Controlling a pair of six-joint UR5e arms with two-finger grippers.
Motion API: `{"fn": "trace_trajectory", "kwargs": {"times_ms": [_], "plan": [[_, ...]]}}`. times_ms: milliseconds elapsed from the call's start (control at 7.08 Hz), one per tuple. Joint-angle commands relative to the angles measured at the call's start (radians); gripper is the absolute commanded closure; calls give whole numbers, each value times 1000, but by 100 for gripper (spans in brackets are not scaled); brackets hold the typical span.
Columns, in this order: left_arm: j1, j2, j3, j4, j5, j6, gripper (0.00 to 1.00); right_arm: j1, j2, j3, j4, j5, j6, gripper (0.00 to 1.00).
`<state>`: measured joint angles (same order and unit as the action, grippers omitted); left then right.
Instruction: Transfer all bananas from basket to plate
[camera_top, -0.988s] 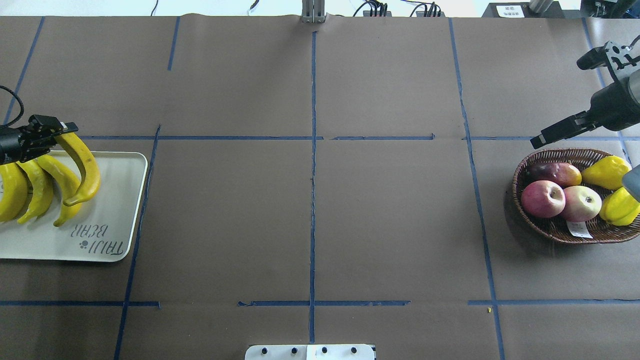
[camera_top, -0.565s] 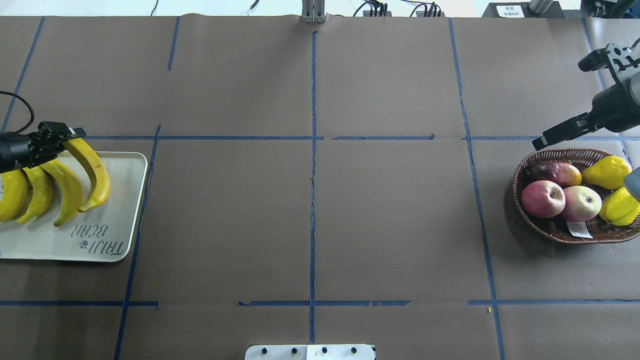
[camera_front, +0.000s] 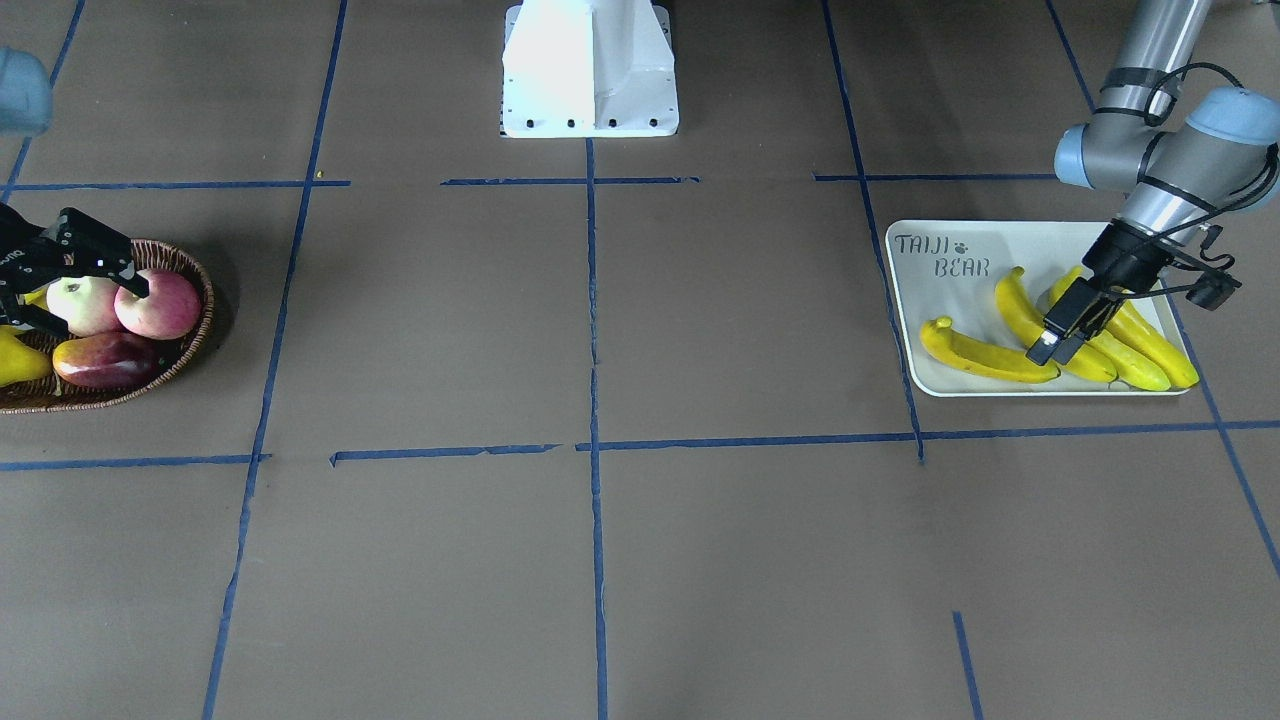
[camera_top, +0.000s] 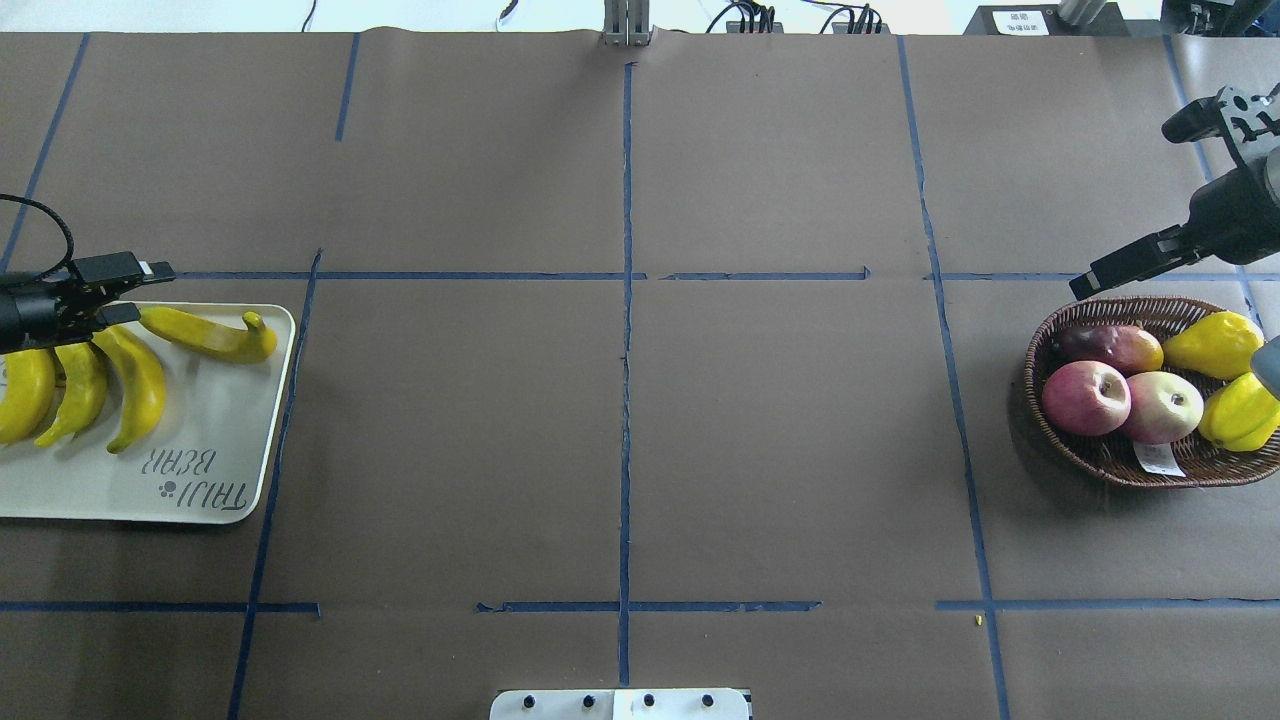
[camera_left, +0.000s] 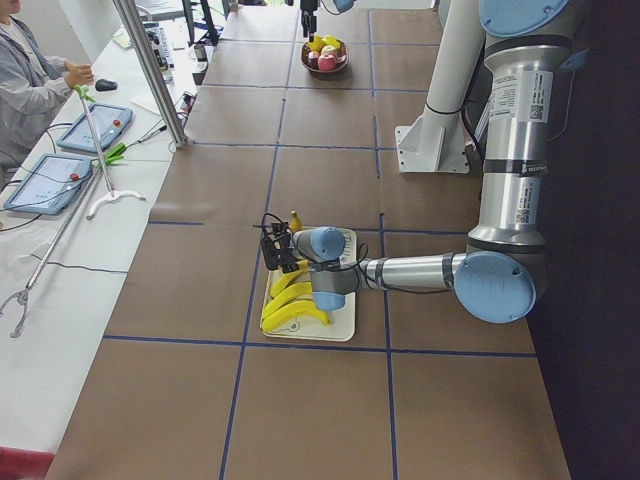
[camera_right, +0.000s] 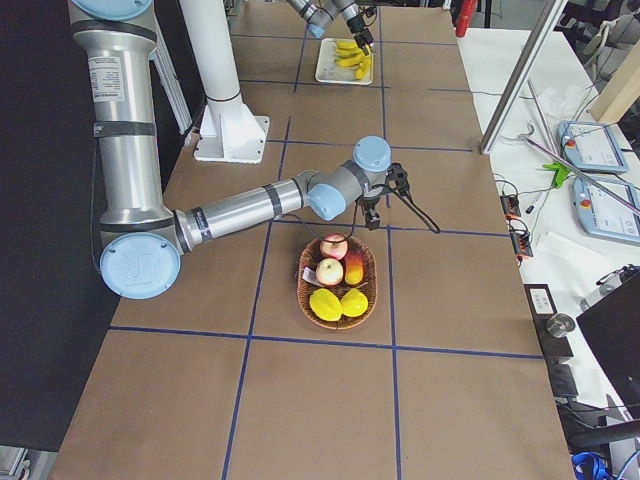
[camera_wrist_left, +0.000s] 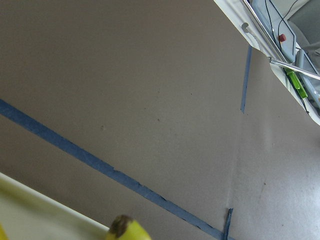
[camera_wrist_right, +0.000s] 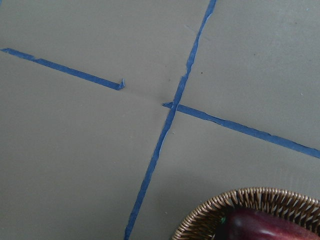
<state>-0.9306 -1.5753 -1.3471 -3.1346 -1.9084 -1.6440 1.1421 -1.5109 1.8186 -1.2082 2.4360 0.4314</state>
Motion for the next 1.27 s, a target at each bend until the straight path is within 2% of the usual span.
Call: {"fn": "trace_trajectory", "kwargs": {"times_ms": [0, 141, 565, 706, 1130], "plan": [[-147, 8, -14, 30, -226, 120, 1, 21, -2, -8, -29, -2, -44, 0], [-219, 9, -15, 119, -309, 303, 1, 59, 0, -5, -112, -6, -154, 0], [-313, 17, -17, 336, -421, 716, 1, 180, 0, -2, -305, -29, -443, 0], [-354, 17, -24, 435, -454, 869, 1, 208, 0, 1, -350, -67, -509, 0], [-431, 17, -81, 751, -456, 1287, 1, 271, 1, -2, -436, -83, -667, 0]]}}
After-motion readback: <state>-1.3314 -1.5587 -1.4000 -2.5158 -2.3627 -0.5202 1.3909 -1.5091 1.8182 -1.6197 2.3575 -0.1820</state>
